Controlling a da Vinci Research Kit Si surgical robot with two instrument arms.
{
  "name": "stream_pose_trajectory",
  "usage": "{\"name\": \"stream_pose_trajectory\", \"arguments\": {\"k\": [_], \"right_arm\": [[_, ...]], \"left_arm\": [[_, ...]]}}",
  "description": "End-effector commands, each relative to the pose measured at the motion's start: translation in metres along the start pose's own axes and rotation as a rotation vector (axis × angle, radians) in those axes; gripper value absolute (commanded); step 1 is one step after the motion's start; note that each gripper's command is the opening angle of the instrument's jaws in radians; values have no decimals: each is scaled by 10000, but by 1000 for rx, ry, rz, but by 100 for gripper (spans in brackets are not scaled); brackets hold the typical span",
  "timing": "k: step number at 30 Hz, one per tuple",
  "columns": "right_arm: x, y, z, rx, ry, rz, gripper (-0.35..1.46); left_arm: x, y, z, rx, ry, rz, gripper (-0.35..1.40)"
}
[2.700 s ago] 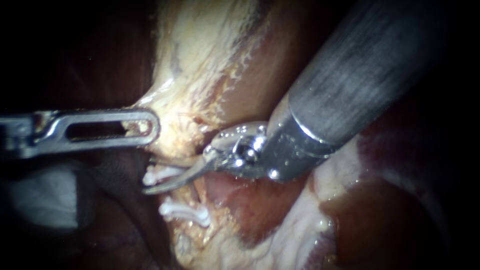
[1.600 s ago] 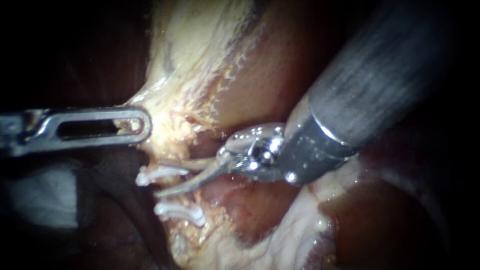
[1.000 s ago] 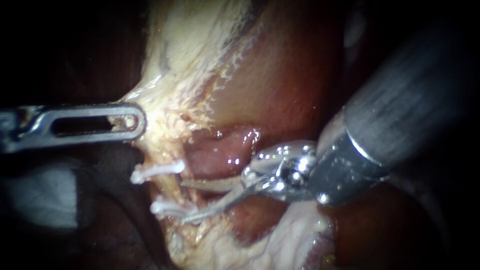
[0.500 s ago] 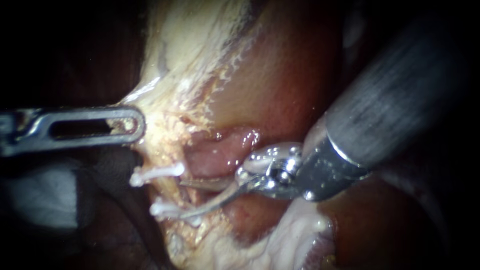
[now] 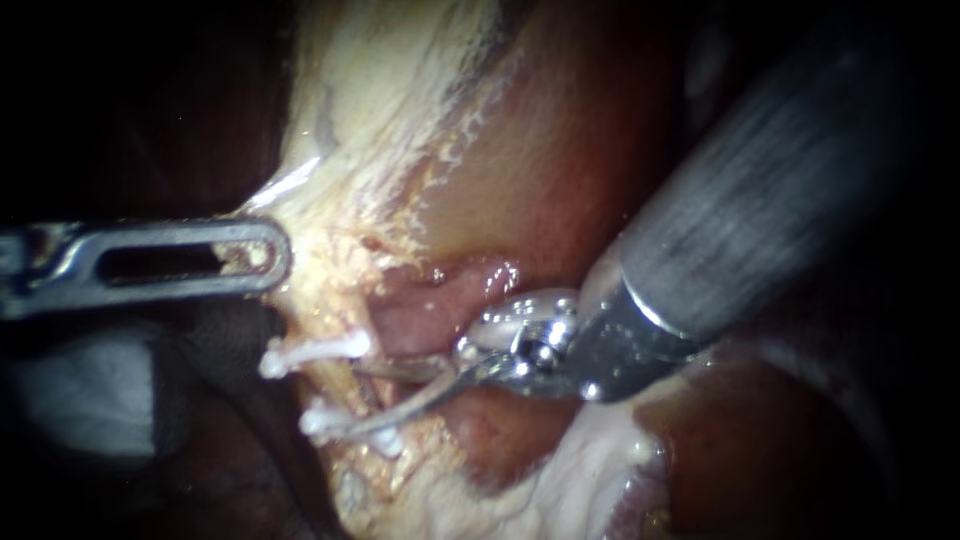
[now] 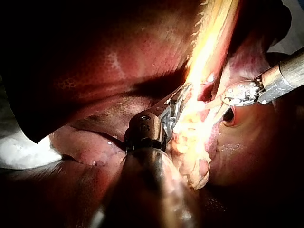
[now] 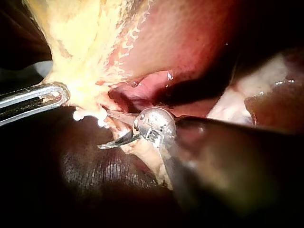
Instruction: Go to the cutting position left tube
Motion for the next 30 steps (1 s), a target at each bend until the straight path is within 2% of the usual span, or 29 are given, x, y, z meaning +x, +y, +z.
{"name": "stream_pose_trajectory", "arguments": {"k": [1, 10, 18, 25, 30], "right_arm": [[0, 1, 3, 1, -1, -1, 143], [0, 12, 24, 16, -9, -2, 143], [5, 11, 29, 82, 22, -29, 143], [9, 7, 35, 134, 31, -72, 143], [10, 2, 35, 147, 36, -80, 143]], "left_arm": [[0, 0, 0, 0, 0, 0, -35], [0, -1, 1, -1, 0, 0, -35], [0, -1, 0, -1, -1, 0, -35], [0, -1, 1, -1, -1, 0, -35], [0, -1, 1, -1, -1, 0, -35]]}}
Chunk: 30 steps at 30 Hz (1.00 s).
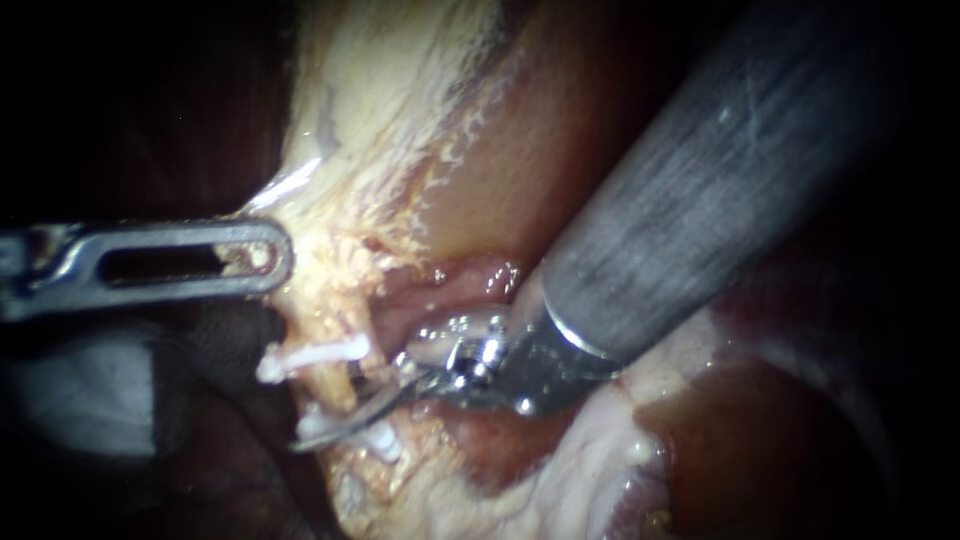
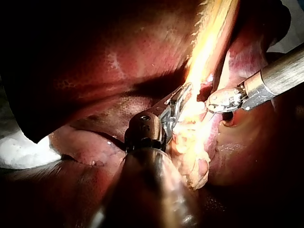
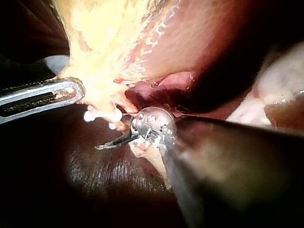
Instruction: Go to the cutting position left tube
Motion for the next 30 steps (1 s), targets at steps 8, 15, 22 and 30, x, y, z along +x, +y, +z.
{"name": "stream_pose_trajectory", "arguments": {"k": [8, 15, 22, 30], "right_arm": [[-1, -9, 2, 38, -12, -9, 141], [-4, -15, -1, 51, -17, -6, 140], [-3, -15, 0, 55, -12, -8, 140], [6, -7, 13, 64, 5, 7, 140]], "left_arm": [[0, 1, 1, 0, 0, 0, -35], [-1, 2, 1, 1, 0, 1, -35], [-2, 5, 2, 1, 1, 1, -35], [-1, 4, 3, 1, 0, 1, -35]]}}
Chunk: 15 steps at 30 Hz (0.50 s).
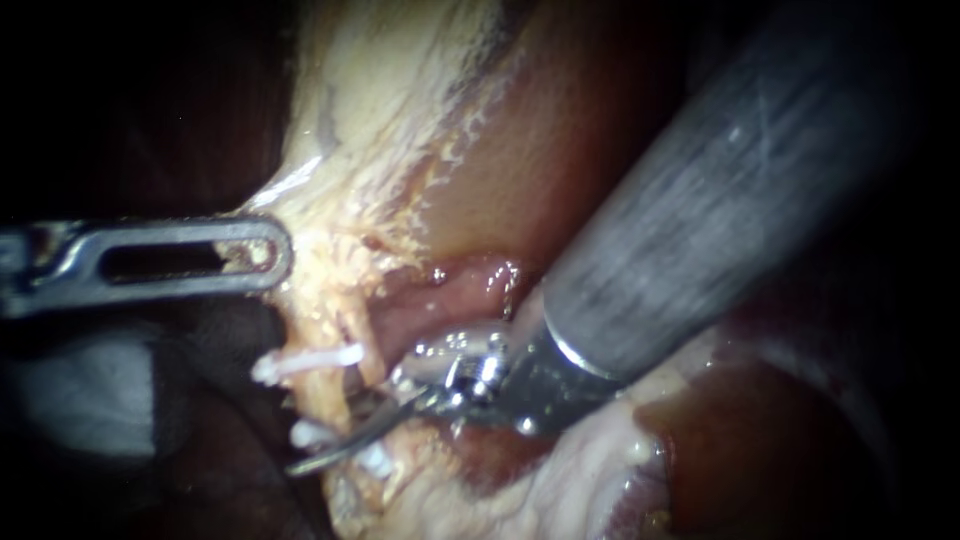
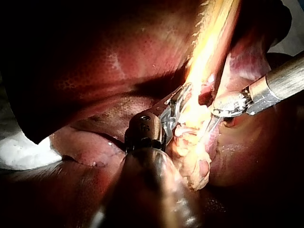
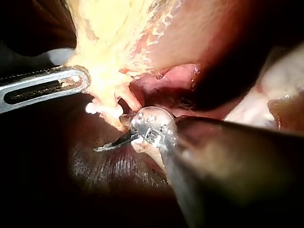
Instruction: Go to the cutting position left tube
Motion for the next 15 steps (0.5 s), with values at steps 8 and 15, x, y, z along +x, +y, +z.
{"name": "stream_pose_trajectory", "arguments": {"k": [8, 15], "right_arm": [[-1, 23, 13, -5, 22, 7, 140], [2, 29, 18, 5, 53, 1, 140]], "left_arm": [[1, -1, 0, -1, -1, -1, -35], [1, -2, 0, -2, -2, -1, -35]]}}
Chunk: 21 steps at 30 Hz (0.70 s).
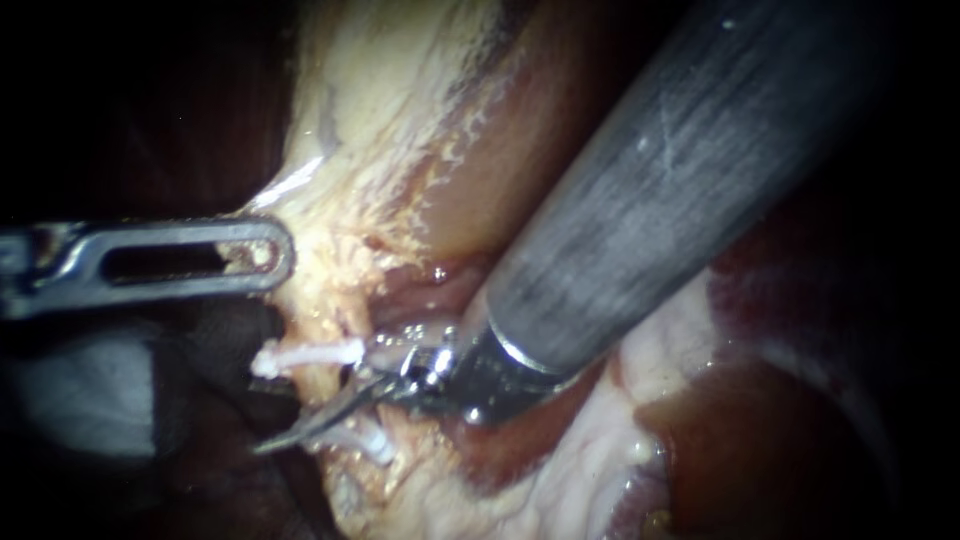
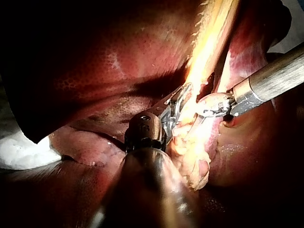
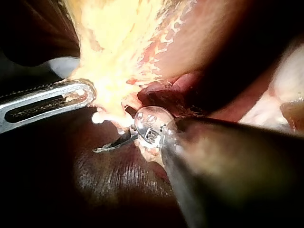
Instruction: Go to the cutting position left tube
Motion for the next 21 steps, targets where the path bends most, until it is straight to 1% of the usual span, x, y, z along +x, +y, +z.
{"name": "stream_pose_trajectory", "arguments": {"k": [1, 7, 21], "right_arm": [[2, -1, 0, 0, 0, 1, 140], [2, 1, 0, -1, 1, 1, 140], [2, 1, 0, -1, 0, 1, 140]], "left_arm": [[0, 0, 0, -1, 0, 0, -35], [0, 0, 0, -1, 0, 0, -35], [0, 0, 0, -1, 0, 0, -35]]}}
